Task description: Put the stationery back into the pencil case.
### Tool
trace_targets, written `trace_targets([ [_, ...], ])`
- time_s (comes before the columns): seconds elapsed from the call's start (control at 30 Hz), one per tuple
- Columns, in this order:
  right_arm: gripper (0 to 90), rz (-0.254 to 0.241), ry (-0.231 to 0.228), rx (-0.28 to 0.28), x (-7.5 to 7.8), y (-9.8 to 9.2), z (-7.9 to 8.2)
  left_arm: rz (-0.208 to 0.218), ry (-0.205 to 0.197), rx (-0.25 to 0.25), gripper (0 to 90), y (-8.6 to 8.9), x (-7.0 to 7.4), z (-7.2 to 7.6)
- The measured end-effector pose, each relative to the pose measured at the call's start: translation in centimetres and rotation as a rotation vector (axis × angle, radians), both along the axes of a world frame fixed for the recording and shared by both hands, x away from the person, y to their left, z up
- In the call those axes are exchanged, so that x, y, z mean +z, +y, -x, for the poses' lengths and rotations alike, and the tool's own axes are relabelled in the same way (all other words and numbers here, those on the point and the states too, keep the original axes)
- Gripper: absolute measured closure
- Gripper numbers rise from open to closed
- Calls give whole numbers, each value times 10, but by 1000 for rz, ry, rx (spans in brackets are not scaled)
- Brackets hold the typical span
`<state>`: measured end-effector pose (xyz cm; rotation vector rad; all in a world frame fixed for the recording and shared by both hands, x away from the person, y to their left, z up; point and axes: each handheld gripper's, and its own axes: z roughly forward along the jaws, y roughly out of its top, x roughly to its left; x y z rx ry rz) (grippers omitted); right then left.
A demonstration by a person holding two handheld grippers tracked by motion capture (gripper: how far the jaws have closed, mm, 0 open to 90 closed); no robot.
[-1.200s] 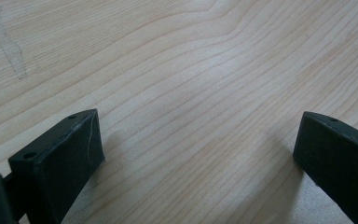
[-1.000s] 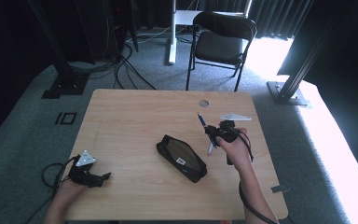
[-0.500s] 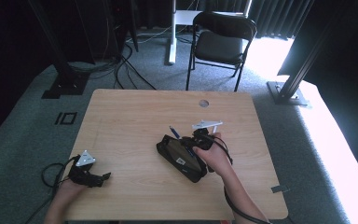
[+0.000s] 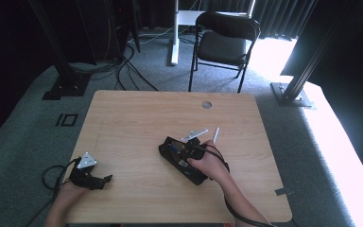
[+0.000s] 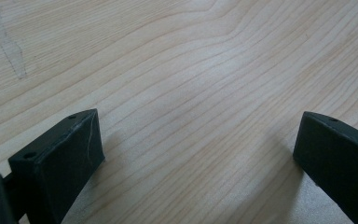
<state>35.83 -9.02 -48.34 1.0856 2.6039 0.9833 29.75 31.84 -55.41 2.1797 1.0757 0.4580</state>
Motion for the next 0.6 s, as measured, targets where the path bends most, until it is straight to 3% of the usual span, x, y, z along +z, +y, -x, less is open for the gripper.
trace_targets([
  [0.27, 791, 29, 21, 16, -9, 11, -4, 0, 0, 0, 16, 0, 0, 0],
  [0.47, 730, -21, 28, 7, -6, 6, -5, 0, -1, -1, 16, 0, 0, 0],
  [0.6, 732, -56, -7, 0, 7, -2, -4, 0, -1, 0, 16, 0, 0, 0],
])
